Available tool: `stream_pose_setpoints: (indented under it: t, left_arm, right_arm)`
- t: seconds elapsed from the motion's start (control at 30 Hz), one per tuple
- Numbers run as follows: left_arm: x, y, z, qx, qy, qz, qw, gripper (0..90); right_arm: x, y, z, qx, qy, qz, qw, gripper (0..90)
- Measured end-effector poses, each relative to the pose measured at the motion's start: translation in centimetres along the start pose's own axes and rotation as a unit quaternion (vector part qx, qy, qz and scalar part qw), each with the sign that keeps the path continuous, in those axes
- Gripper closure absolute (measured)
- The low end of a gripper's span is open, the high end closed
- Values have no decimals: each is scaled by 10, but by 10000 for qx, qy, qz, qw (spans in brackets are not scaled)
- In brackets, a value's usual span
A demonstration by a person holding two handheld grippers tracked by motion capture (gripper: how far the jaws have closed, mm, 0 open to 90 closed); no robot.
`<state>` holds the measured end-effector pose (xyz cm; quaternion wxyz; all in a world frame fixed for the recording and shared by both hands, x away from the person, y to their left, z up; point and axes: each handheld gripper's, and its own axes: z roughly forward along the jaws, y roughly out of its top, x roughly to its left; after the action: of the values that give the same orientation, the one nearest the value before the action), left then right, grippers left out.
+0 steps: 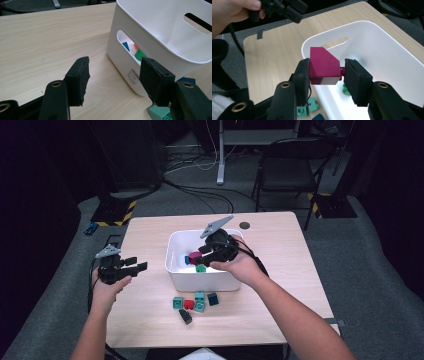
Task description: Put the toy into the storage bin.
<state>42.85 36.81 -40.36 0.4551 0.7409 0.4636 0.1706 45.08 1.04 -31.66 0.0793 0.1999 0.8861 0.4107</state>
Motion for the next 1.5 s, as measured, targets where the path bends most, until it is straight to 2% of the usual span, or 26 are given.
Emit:
stream_pose_setpoints:
  t: [0.07,0.23,0.43,0.6,0.67,0.7,0.73,0.83,0.93,1.0,1.23,1.4,1.5]
  left_arm:
    - [0,0,0,-17,4,-19,10000,408]
    - [2,0,-1,-17,4,-35,10000,408]
    - [3,0,-2,-14,-16,-22,10000,408]
    - [4,0,-2,-42,-4,-51,10000,409]
    - [4,0,-2,-49,-4,-53,10000,408]
    - [4,0,-2,-40,-1,-45,10000,409]
    - [4,0,-2,-42,10,-40,10000,412]
    - [4,0,-2,-38,2,-45,10000,413]
    - [5,1,-2,-38,-19,-53,10000,413]
    - [5,1,-3,-57,-22,-72,10000,413]
    - [6,0,-3,-72,-23,-66,9999,413]
    - [6,0,-3,-83,-21,-75,9999,413]
    - [6,0,-2,-71,-21,-81,9999,413]
  right_arm:
    - [-5,2,6,3,-1,83,10000,563]
    - [-18,7,24,137,-136,110,9998,563]
    - [-36,11,46,127,-264,181,9994,563]
    - [-46,9,63,281,-357,308,9985,563]
    - [-49,8,70,309,-375,316,9983,563]
    - [-52,7,74,281,-379,245,9986,563]
    - [-52,6,78,347,-360,331,9982,563]
    - [-57,4,89,343,-401,283,9982,563]
    - [-63,2,99,304,-411,378,9980,563]
    - [-69,-1,107,305,-428,527,9972,563]
    - [-77,-8,123,666,-634,572,9941,563]
    - [-78,-9,123,666,-739,643,9930,530]
    - [-76,-6,116,525,-742,631,9939,506]
